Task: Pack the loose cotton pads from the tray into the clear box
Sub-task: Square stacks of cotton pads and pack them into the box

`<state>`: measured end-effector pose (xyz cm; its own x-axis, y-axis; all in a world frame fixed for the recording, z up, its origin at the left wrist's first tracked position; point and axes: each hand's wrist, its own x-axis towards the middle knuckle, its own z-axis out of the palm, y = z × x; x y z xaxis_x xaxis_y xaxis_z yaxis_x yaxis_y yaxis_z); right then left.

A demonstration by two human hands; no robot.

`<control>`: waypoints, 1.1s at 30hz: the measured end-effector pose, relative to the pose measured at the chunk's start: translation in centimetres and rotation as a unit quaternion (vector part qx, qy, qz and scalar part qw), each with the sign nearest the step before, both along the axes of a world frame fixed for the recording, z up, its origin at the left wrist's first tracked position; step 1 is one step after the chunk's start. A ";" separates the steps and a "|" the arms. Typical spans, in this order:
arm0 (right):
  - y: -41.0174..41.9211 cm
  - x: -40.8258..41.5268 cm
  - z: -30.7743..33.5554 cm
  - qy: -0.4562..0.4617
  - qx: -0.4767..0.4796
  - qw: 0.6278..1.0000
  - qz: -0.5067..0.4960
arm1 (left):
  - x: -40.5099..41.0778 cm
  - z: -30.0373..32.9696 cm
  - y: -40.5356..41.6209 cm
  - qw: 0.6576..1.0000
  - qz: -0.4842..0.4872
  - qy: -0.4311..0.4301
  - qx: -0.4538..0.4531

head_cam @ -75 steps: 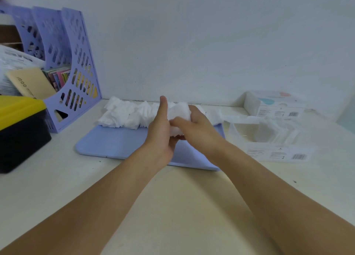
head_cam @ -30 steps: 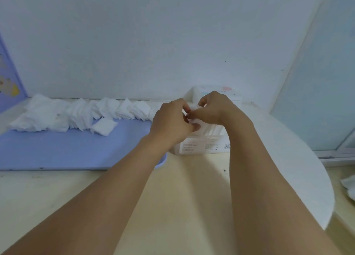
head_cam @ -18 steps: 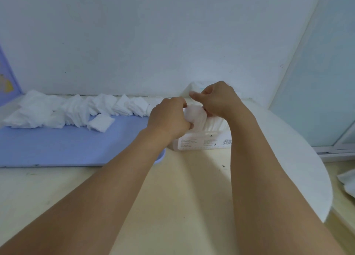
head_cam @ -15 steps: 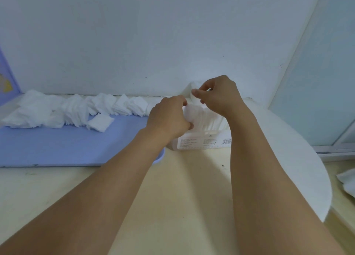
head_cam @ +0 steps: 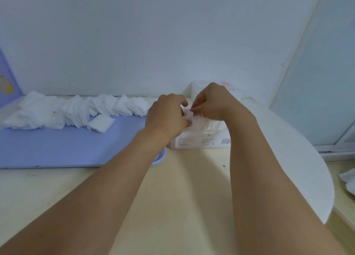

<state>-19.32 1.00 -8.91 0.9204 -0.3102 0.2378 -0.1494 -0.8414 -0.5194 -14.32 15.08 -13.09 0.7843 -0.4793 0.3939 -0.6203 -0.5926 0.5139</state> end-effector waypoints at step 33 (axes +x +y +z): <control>-1.0 0.1 -1.3 0.117 -0.048 0.990 -0.059 | 1.3 -0.1 0.1 0.996 -0.048 0.055 0.050</control>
